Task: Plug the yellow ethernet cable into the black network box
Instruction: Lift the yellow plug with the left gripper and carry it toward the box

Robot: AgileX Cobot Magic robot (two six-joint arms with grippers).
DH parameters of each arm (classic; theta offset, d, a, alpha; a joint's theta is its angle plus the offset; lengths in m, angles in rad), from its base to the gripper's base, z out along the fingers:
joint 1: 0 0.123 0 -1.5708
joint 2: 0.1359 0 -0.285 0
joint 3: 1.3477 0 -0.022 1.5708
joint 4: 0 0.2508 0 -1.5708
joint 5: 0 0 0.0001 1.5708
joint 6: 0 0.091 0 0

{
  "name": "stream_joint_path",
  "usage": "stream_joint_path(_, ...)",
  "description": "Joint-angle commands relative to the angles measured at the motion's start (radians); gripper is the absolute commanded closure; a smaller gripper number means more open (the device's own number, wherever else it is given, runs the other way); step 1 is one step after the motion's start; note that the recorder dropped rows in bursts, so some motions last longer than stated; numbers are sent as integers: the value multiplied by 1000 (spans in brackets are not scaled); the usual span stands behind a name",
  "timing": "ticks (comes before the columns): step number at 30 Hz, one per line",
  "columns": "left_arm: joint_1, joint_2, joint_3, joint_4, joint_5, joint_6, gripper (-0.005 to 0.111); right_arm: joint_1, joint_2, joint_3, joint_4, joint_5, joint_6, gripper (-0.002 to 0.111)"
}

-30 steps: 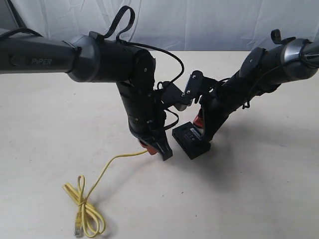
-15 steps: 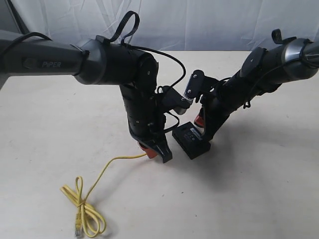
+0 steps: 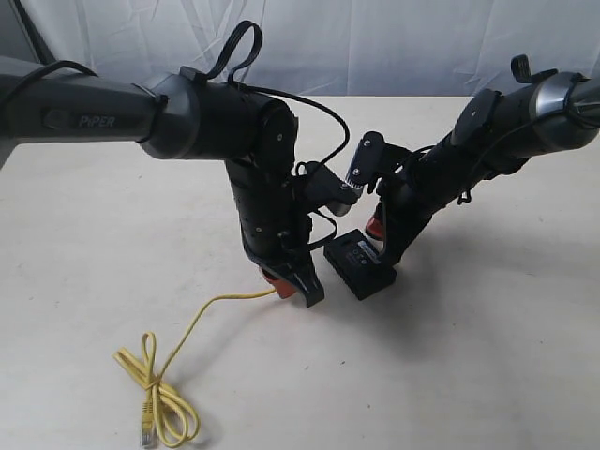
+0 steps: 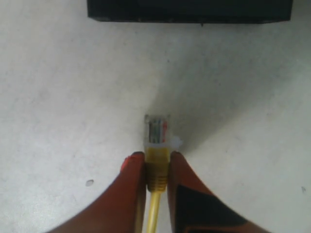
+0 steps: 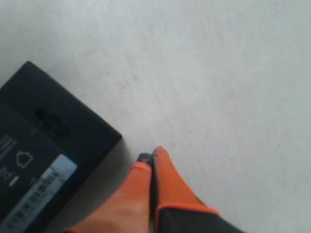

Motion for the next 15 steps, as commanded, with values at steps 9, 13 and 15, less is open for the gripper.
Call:
stream_joint_path(9,-7,60,-47,-48,21,-9,107,-2,4,-2,-6,7,0,109)
stream_joint_path(13,-7,67,-54,-48,-3,-9,107,-2,4,-2,-6,7,0,109)
stream_joint_path(15,-7,67,-60,-48,-1,-9,107,-2,4,-2,-6,7,0,109)
